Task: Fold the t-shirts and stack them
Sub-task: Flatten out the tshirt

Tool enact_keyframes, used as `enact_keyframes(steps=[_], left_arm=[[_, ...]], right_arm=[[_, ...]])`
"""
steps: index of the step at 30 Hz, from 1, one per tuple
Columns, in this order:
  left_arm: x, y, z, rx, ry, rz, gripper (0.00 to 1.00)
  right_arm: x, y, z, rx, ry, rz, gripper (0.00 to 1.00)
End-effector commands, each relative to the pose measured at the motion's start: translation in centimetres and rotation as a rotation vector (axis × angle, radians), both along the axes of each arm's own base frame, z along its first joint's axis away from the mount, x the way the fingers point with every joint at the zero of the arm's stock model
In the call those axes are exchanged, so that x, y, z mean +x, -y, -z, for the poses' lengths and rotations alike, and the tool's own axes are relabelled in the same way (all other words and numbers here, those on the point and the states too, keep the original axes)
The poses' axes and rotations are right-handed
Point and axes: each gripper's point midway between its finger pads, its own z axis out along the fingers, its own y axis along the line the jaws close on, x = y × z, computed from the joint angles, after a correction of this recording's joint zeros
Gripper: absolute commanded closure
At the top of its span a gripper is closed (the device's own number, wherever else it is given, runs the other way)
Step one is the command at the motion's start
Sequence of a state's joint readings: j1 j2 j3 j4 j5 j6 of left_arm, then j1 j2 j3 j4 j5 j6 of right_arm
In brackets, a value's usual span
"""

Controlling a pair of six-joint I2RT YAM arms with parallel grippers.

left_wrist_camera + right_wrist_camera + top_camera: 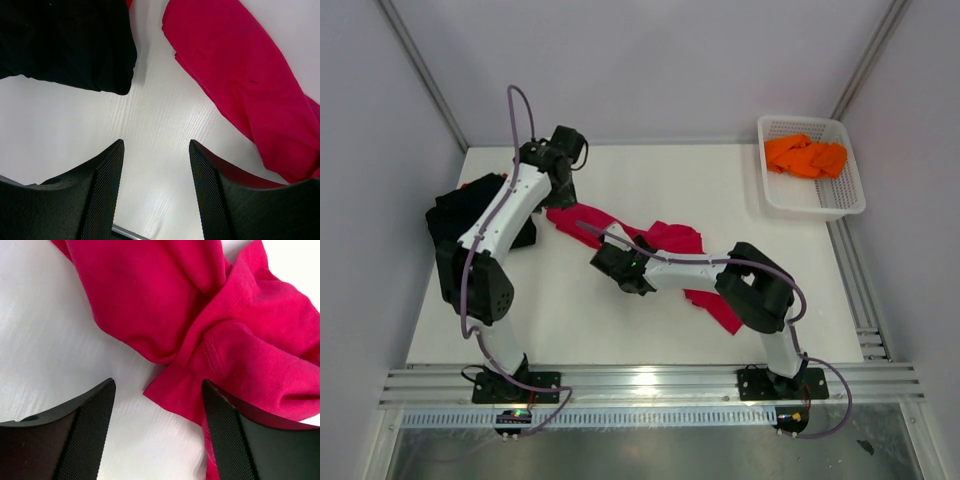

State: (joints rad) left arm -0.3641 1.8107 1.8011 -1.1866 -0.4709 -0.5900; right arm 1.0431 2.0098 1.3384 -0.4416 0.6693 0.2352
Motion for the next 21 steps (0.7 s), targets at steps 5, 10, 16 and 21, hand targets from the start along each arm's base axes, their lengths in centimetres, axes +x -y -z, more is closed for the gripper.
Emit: enact_keyframes(steps=[5, 10, 16, 21], left_arm=[[-0.8, -0.7, -2.4, 0.000, 0.059, 0.006, 0.43], [-1.2, -1.2, -2.5, 0.022, 0.059, 0.000, 0.43], [-2.1, -1.8, -1.8, 0.044, 0.039, 0.005, 0.43], [-2.6, -2.2, -1.4, 0.059, 0.029, 0.009, 0.43]], right_arm=[[-1.0, 2.2, 2.5, -0.062, -0.051, 0.070, 0.34], [-1.3, 2.2, 3.1, -0.067, -0.077, 0.054, 0.51], [-1.6, 2.1, 3.7, -0.061, -0.098, 0.067, 0.59], [-1.6, 2.5, 4.1, -0.086, -0.096, 0.095, 0.59]])
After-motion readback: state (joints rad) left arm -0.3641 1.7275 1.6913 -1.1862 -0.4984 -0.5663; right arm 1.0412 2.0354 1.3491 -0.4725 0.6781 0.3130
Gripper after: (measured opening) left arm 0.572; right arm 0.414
